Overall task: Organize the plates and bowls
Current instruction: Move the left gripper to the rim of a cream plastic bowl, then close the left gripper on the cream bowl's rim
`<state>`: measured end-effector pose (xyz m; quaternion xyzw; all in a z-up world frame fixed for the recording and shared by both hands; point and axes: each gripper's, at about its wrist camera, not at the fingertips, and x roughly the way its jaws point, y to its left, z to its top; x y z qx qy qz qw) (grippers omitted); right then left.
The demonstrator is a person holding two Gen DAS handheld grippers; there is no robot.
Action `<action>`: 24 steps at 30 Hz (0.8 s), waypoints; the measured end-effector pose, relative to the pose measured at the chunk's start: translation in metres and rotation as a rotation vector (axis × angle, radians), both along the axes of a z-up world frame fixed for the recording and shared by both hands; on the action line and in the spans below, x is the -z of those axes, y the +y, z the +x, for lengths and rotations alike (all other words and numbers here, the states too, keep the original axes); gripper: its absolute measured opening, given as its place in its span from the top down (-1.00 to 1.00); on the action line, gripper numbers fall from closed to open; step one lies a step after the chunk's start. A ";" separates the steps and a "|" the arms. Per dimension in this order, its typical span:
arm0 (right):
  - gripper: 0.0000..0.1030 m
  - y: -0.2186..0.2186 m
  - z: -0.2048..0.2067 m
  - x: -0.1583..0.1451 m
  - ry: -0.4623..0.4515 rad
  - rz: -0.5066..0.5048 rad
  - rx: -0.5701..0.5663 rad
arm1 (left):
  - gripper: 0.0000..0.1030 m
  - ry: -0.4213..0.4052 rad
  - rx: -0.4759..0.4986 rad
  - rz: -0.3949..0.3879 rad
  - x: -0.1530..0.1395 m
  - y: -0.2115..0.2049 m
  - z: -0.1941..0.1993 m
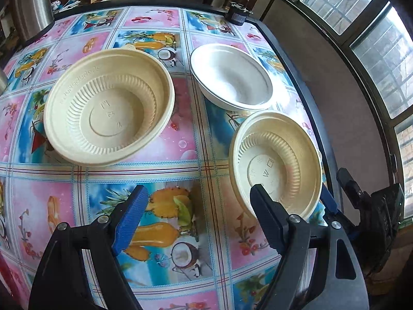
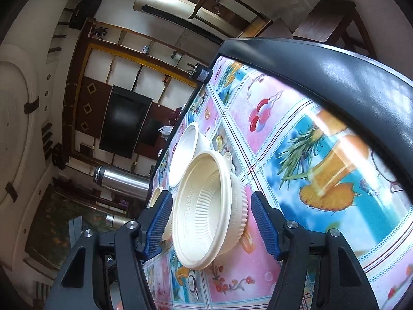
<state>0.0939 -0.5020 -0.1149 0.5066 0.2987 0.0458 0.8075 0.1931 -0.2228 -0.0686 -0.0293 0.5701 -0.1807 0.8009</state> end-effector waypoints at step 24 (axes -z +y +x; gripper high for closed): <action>0.49 0.009 0.014 0.013 0.046 -0.007 -0.016 | -0.14 0.040 0.012 -0.078 0.011 -0.035 0.013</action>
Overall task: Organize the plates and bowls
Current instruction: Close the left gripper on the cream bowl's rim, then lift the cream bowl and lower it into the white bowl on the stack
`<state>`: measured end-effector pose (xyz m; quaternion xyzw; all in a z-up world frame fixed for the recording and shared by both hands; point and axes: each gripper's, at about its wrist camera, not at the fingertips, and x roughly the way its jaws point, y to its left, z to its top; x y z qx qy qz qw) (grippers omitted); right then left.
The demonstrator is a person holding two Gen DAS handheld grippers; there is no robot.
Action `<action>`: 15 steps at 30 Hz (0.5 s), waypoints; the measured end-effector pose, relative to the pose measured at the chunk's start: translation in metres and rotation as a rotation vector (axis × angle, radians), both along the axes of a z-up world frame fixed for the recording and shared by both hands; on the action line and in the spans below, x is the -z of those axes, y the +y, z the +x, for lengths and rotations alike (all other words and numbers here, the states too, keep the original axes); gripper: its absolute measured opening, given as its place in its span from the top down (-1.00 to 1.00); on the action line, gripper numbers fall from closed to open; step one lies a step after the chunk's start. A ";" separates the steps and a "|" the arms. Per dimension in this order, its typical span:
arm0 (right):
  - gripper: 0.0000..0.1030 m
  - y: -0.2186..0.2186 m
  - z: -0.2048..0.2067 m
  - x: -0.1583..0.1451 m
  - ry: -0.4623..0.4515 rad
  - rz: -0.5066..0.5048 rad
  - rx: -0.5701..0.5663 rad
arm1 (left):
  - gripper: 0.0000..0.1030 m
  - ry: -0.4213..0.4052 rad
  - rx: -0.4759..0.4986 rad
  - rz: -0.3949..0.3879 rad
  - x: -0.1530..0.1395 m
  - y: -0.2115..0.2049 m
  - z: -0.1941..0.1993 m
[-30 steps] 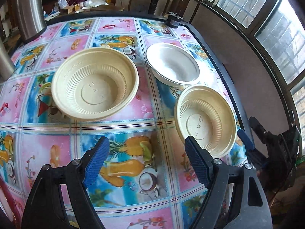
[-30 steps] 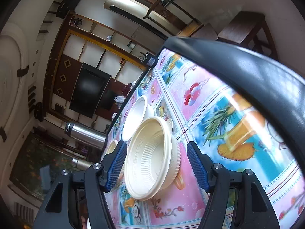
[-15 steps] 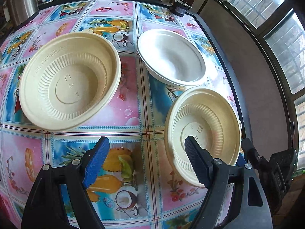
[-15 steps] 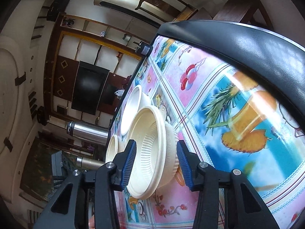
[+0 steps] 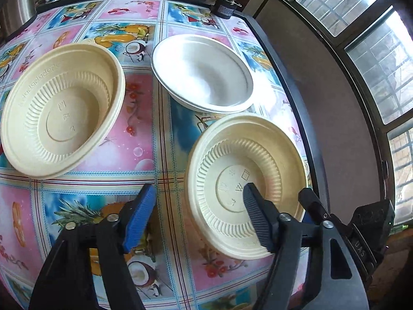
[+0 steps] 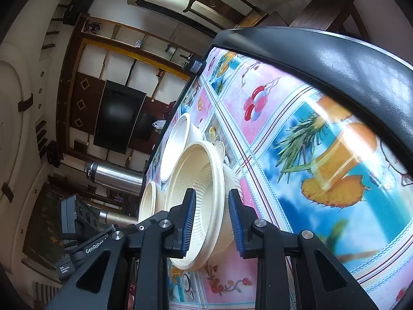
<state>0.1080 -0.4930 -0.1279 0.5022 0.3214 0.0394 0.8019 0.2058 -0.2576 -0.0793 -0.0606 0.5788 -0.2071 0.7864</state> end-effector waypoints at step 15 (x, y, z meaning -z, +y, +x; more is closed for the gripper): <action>0.79 0.001 -0.001 0.000 0.017 -0.053 0.019 | 0.82 -0.040 0.004 0.008 0.004 0.006 -0.007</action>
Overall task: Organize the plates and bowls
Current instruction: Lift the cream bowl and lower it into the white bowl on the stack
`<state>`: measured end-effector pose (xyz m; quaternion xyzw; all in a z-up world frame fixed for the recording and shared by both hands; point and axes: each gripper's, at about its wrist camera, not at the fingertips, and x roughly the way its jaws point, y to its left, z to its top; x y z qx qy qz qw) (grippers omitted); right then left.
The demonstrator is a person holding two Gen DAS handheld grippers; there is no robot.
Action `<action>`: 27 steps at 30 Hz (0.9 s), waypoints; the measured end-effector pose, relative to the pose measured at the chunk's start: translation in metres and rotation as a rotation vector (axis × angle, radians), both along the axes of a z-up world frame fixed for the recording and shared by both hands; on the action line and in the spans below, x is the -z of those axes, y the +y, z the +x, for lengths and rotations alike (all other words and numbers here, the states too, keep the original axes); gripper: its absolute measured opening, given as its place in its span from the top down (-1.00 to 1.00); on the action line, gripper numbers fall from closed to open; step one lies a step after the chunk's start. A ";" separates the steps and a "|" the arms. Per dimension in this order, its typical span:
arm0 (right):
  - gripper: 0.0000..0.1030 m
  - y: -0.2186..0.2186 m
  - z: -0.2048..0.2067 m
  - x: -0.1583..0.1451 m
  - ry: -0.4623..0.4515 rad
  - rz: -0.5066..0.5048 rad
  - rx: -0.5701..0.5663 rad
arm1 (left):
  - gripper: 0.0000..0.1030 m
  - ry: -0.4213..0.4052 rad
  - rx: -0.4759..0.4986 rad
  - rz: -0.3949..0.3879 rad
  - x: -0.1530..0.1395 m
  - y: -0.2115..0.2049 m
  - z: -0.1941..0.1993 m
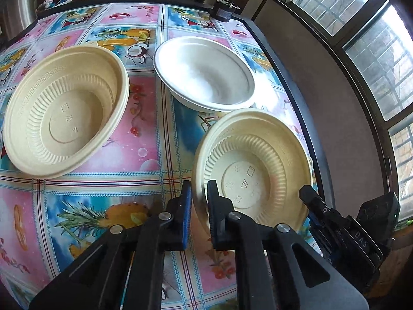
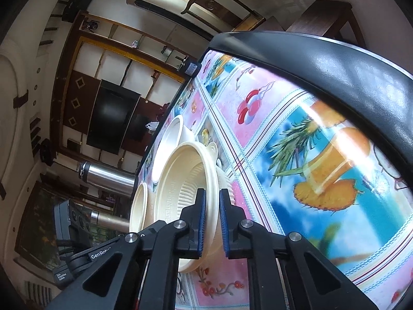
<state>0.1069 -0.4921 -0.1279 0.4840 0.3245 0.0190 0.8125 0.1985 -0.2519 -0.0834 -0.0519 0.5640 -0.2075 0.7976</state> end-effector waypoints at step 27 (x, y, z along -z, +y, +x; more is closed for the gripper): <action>0.82 0.033 -0.012 -0.012 -0.030 -0.054 -0.071 | 0.82 -0.018 -0.050 -0.085 -0.009 0.049 -0.041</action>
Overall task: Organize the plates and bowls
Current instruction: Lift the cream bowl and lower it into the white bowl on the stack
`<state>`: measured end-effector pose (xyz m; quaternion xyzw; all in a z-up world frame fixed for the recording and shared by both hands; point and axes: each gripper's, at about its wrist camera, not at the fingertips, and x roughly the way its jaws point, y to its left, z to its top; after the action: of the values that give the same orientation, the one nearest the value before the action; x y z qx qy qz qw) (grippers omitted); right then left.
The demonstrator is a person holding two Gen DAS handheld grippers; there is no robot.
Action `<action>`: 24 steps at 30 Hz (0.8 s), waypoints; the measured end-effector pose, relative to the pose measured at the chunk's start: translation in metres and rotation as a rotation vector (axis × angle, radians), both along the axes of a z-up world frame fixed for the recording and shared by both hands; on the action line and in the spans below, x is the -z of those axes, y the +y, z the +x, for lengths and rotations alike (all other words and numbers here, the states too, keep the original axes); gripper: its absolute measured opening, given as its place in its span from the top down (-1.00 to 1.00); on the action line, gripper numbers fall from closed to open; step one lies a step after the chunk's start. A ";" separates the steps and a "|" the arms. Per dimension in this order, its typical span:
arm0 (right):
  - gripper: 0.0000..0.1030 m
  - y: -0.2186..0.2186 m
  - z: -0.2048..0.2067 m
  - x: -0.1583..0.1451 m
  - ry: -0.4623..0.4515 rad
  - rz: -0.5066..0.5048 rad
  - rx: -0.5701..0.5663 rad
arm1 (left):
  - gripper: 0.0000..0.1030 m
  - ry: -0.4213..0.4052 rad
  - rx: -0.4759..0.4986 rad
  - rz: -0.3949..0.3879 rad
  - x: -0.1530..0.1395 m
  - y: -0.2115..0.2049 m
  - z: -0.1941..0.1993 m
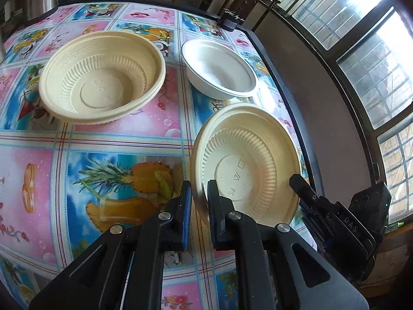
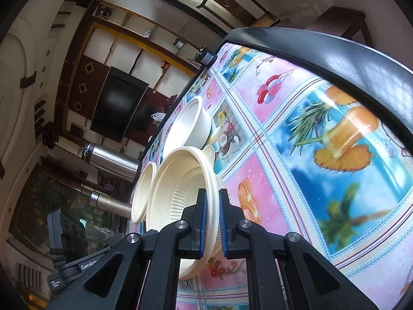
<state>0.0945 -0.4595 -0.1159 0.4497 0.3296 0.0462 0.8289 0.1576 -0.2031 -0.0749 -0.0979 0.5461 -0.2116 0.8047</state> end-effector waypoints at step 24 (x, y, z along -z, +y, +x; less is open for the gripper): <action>0.82 0.185 -0.027 -0.031 -0.193 -0.196 -0.312 | 0.81 -0.173 -0.234 -0.001 -0.018 0.180 -0.087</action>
<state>0.0676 -0.2744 -0.0850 0.3038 0.3173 0.1846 0.8792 0.0708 -0.0227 -0.0566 -0.1427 0.4595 -0.1239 0.8678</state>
